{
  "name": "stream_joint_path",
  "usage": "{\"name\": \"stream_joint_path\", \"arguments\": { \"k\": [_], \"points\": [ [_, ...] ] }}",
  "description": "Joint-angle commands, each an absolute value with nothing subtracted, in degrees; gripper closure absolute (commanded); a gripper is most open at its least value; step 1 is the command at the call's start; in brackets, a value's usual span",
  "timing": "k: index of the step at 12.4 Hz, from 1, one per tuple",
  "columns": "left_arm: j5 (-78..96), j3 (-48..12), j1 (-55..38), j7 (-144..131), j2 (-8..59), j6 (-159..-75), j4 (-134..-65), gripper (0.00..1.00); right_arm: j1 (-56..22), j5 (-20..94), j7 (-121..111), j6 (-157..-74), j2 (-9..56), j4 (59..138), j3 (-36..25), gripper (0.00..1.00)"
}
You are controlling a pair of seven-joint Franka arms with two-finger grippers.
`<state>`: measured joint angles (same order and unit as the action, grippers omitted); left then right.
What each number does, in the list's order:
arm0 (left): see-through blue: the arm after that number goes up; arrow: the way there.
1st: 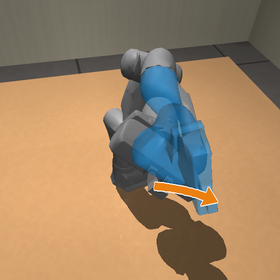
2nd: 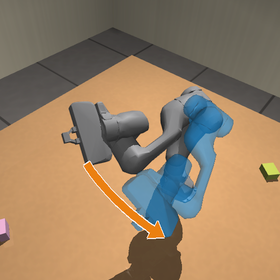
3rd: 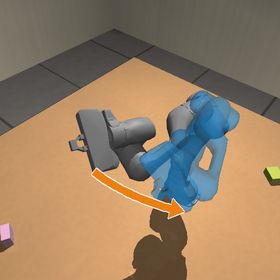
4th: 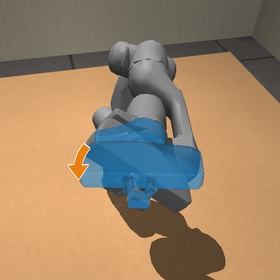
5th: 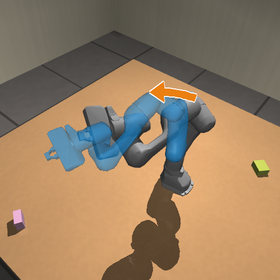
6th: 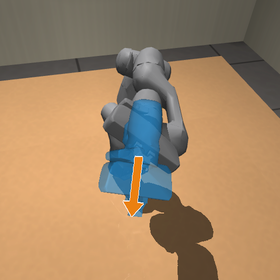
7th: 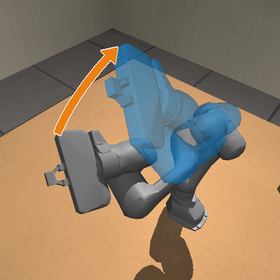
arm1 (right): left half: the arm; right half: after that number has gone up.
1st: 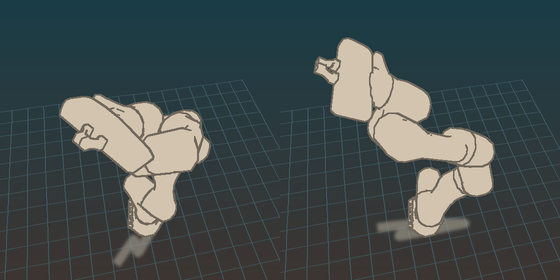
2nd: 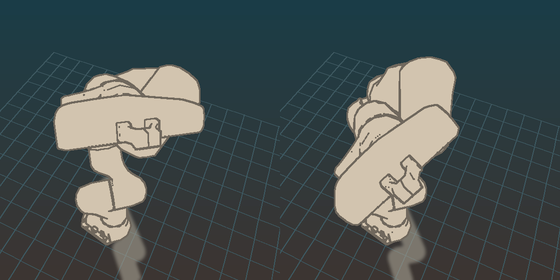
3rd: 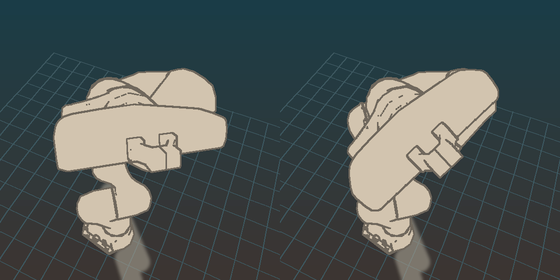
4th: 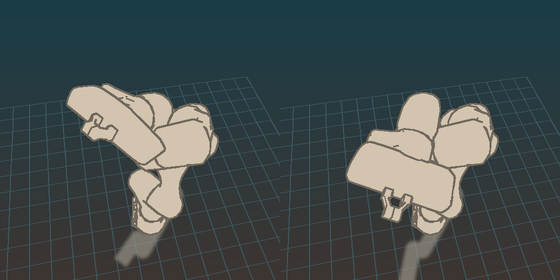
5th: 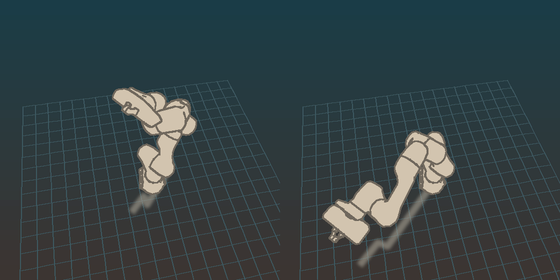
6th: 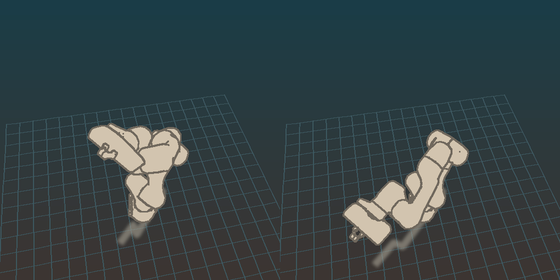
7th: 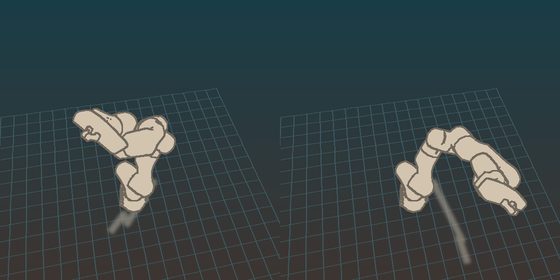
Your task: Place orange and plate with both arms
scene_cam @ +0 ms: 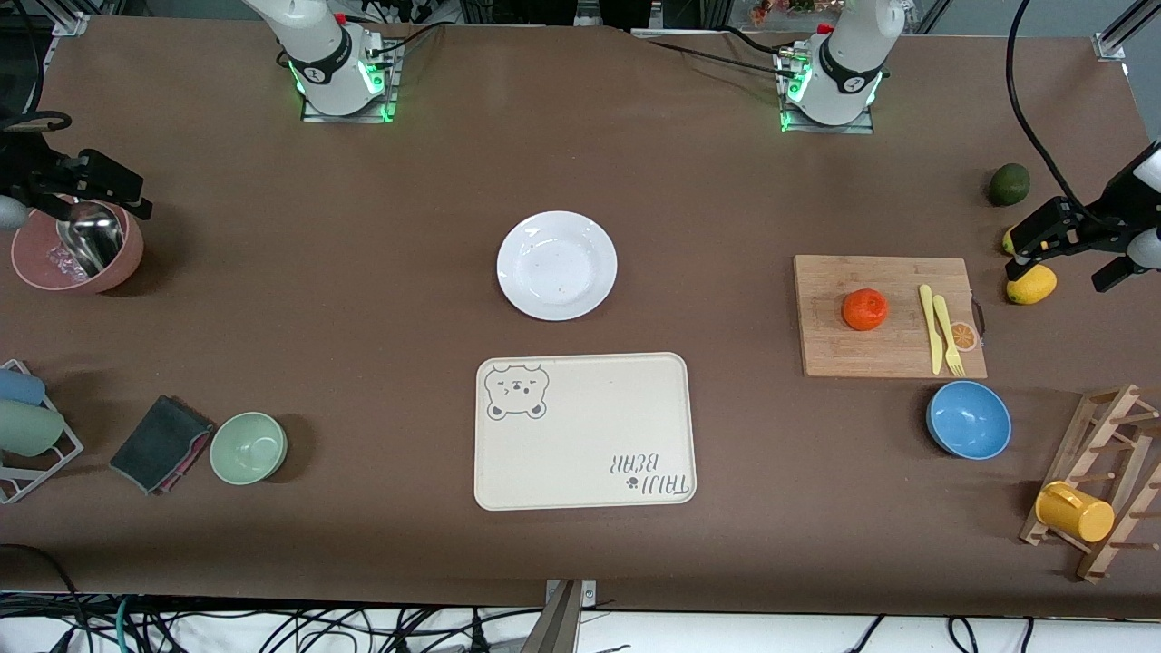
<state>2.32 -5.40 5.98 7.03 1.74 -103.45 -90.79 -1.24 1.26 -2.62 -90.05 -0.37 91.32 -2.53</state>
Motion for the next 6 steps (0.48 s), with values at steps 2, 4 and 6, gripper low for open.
{"name": "stream_joint_path", "arguments": {
  "k": [2, 4, 6],
  "points": [
    [1.9, -5.5, 6.1, 8.0, 1.6, -103.4, -90.3, 0.0, -1.4, 1.3, -3.2, -88.2, -0.4, 90.4, -2.5, 0.0],
    [1.8, -5.5, 6.1, 8.0, 1.7, -103.3, -90.3, 0.0, -1.4, 1.2, -3.3, -88.2, -0.4, 90.4, -2.5, 0.0],
    [1.8, -5.5, 6.2, 8.0, 1.7, -103.2, -90.3, 0.0, -1.4, 1.4, -2.5, -88.1, -0.4, 90.4, -2.5, 0.0]
  ]
}}
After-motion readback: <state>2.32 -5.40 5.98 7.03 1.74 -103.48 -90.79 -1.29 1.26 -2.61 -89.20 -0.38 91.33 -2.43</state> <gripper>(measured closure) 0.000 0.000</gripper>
